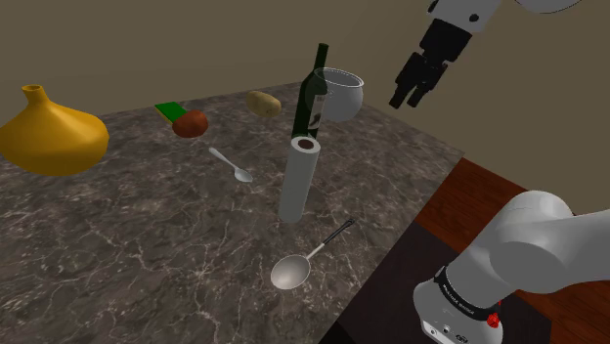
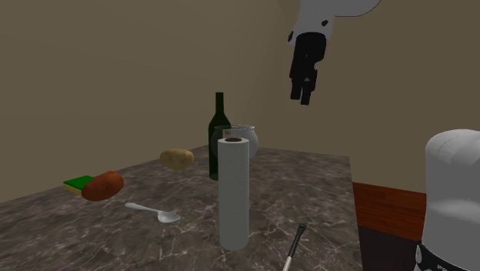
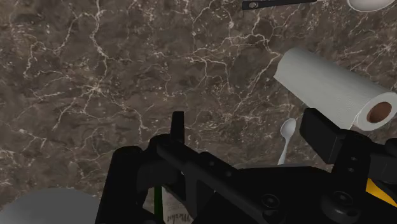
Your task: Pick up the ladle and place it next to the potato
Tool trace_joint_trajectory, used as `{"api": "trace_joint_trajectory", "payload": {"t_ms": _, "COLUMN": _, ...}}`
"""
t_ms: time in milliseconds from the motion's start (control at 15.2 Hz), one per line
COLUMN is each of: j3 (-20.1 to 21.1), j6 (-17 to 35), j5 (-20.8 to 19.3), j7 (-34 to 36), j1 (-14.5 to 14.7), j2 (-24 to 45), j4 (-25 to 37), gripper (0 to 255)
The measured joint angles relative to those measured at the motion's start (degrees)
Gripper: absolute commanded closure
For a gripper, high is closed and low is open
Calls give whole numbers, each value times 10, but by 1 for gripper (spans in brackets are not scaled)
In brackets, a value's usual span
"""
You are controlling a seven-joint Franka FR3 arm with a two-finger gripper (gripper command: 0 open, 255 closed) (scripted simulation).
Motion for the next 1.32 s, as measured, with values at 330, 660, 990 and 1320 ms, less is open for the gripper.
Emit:
{"api": "trace_joint_trajectory", "payload": {"t_ms": 330, "j3": 40, "j6": 20, "j5": 25, "j7": 95, "j1": -23, "j2": -57, "j4": -72, "gripper": 0}}
{"api": "trace_joint_trajectory", "payload": {"t_ms": 660, "j3": 125, "j6": 47, "j5": 88, "j7": 266, "j1": -46, "j2": -139, "j4": -170, "gripper": 0}}
{"api": "trace_joint_trajectory", "payload": {"t_ms": 990, "j3": 228, "j6": 70, "j5": 172, "j7": 446, "j1": -53, "j2": -191, "j4": -232, "gripper": 0}}
{"api": "trace_joint_trajectory", "payload": {"t_ms": 1320, "j3": 357, "j6": 112, "j5": 274, "j7": 635, "j1": -56, "j2": -196, "j4": -261, "gripper": 0}}
